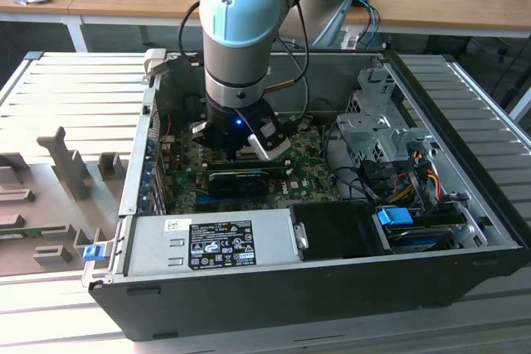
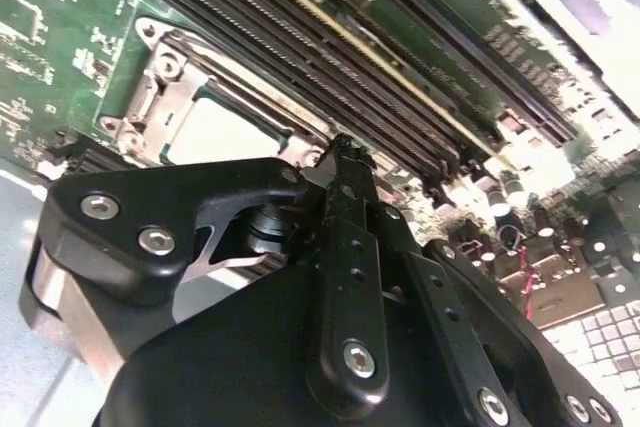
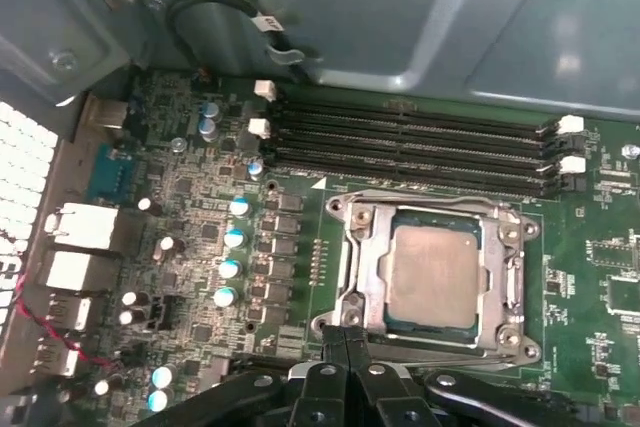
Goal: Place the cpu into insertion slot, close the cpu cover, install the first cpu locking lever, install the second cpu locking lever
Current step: 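Install the second cpu locking lever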
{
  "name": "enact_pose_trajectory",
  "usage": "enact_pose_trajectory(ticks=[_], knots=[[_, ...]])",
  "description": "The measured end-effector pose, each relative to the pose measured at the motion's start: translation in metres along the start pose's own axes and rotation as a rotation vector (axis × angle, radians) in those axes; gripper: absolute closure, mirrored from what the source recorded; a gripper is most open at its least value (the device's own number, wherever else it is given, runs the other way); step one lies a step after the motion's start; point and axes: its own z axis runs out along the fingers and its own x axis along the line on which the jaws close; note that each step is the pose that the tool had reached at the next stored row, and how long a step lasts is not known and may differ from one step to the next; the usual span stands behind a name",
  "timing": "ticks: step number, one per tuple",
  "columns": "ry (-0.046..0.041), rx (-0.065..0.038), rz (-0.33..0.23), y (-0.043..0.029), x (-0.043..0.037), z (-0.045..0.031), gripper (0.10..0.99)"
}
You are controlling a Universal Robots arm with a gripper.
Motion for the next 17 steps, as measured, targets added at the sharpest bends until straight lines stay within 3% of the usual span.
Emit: enact_pose_trajectory(ticks=[3, 12, 17], knots=[[-0.001, -0.008, 0.0, -0.002, 0.0021, -0.0005, 0.98], [-0.0087, -0.07, -0.001, -0.0118, 0.0036, -0.0008, 0.98], [-0.0098, -0.081, -0.001, -0.0129, 0.0064, 0.0061, 0.98]])
